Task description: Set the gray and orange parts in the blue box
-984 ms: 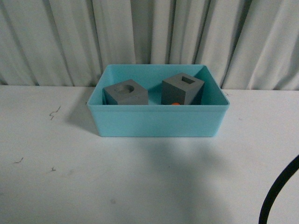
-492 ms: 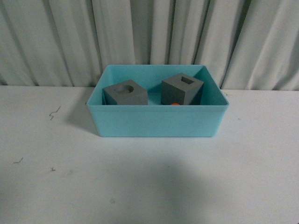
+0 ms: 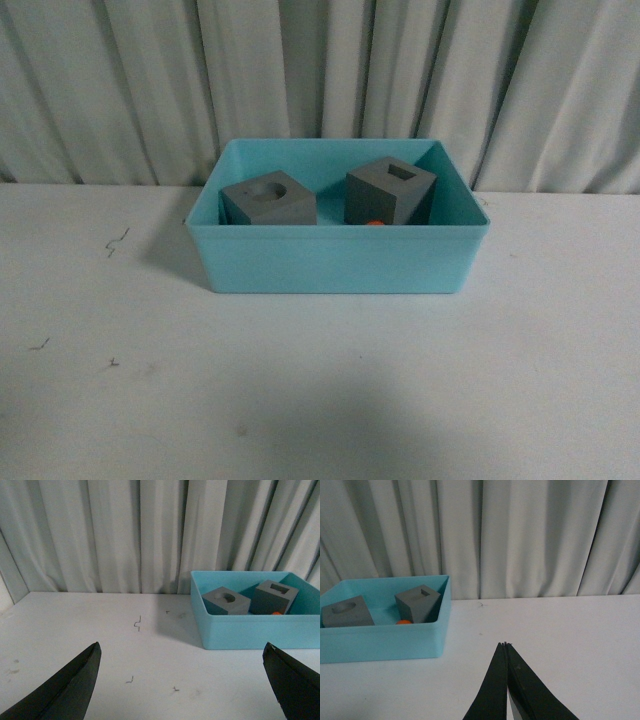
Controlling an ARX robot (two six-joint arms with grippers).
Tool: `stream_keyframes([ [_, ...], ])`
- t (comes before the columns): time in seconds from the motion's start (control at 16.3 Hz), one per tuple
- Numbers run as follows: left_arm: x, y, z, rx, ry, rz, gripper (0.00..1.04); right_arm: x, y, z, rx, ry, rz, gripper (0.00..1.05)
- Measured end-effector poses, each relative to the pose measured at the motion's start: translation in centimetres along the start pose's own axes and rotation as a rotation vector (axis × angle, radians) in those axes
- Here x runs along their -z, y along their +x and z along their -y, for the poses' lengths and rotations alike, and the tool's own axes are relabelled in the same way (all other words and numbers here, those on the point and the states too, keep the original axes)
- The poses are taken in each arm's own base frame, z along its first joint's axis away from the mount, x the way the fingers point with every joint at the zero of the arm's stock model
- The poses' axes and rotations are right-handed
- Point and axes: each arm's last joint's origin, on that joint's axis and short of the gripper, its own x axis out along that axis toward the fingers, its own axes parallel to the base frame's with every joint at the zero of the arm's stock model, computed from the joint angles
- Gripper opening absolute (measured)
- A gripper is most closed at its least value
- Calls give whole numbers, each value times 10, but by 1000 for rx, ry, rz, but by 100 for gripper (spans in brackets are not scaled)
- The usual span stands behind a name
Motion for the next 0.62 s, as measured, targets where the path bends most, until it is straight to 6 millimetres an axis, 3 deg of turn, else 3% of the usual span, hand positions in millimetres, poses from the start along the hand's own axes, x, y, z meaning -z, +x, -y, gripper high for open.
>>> stream_keyframes([
  [0.62, 0, 0, 0, 0, 0, 0, 98, -3, -13, 0, 0, 0, 12, 2],
])
